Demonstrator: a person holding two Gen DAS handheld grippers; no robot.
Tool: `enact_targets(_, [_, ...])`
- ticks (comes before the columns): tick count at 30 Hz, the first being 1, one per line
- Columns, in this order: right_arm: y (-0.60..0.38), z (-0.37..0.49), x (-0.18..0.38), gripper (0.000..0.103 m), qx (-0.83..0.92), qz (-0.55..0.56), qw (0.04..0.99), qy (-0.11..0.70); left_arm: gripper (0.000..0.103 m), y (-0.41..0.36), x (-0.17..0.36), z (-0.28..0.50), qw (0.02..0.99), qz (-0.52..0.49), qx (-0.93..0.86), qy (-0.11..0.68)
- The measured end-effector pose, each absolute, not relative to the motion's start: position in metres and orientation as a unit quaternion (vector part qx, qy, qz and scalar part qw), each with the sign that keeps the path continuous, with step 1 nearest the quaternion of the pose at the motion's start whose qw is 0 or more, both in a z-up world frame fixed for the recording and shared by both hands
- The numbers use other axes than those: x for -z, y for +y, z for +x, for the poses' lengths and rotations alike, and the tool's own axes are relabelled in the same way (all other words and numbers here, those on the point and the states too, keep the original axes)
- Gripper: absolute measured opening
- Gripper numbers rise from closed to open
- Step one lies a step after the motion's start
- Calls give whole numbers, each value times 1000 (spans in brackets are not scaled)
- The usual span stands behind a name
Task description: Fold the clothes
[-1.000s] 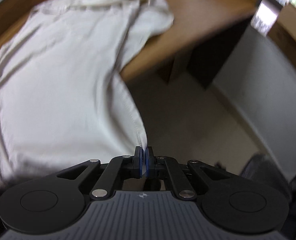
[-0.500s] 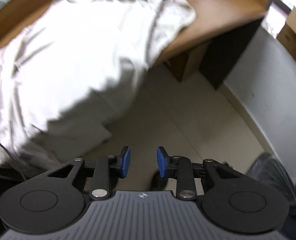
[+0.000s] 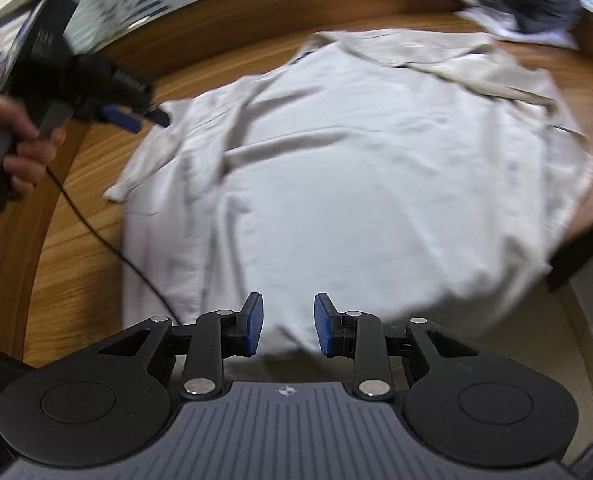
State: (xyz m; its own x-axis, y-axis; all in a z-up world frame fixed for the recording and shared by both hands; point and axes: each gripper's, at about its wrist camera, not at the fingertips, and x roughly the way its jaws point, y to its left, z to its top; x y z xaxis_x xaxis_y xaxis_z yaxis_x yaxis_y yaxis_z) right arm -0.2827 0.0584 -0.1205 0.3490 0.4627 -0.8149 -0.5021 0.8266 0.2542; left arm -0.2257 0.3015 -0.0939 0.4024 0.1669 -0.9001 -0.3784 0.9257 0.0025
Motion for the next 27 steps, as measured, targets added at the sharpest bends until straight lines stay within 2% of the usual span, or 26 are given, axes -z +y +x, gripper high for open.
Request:
enact_targets(4, [81,-283,132,32,-309,-43,804,506,47,297,76,-243,812,-49,-215,540])
enact_targets(8, [98,-285,138,31,-335,-41,787,516,54,292,56,-256,815,44,-266,513])
enact_targets(11, [114,-289,140,31,-358,-46,777,516,55,294,40,-258,820,63,-277,497])
enact_targets(13, [127,-291,140,31,-369,-49,773,513,60,295,28,-259,829,56,-277,483])
enact_targets(17, [147,-294,145,31,-384,-57,764,515,62,297,26,-260,841,31,-263,471])
enact_targets(19, [155,-296,150,23,-386,-67,760,518,62,301,30,-264,853,-21,-241,463])
enact_targets(20, [157,-297,150,3,-383,-76,764,514,62,303,32,-266,856,-52,-232,459])
enact_targets(22, [151,-295,147,0,-367,-69,773,513,62,308,37,-271,860,-113,-213,449])
enact_targets(27, [122,-287,129,0,-340,-37,793,504,62,300,57,-262,860,-151,-186,451])
